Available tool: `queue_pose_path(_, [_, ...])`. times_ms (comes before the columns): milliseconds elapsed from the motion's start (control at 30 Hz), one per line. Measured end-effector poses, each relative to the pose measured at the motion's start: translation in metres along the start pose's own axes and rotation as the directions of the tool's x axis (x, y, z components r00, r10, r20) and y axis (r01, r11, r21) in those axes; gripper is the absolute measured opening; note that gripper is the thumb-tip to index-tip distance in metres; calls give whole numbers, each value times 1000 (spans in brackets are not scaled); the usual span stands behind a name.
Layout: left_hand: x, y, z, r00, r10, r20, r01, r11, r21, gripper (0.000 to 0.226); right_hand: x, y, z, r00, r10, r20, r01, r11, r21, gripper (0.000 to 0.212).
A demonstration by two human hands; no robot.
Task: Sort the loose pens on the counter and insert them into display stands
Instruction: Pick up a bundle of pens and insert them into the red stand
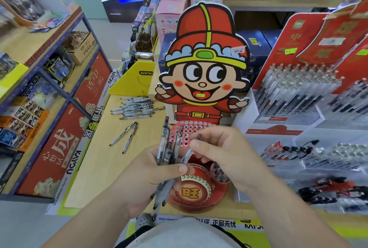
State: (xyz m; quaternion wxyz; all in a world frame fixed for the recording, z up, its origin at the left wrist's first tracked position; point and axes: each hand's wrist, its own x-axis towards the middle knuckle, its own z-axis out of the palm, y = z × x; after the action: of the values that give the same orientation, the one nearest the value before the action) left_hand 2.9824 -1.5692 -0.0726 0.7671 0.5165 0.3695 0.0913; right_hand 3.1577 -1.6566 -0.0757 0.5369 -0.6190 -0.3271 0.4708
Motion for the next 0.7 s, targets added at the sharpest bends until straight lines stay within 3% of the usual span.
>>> queue_pose_path(233, [1,-4,-1,998,-26,-53,27,999,24,31,-5,4,2,999,25,-37,-25,1000,8,9])
queue_pose_path(367, [7,-3,-10,981,-57,-183,33,991,-131,43,2,-9,-13,975,-72,-210,91,992,82,16])
queue_pose_path(467, [8,-5,-23,963,-93,-253,27,967,-253,50,12,-20,-30,912,-233,-337,218,972,-83,18])
queue_pose_path(533, [9,-8,-29,960,-110,-258,34,959,-283,44,19,-19,-34,876,-331,-351,246,932,-265,18])
queue_pose_path(700, [10,-19,-37,961,-135,-242,43,935,-352,30,34,4,-19,893,-407,-191,198,738,-645,19])
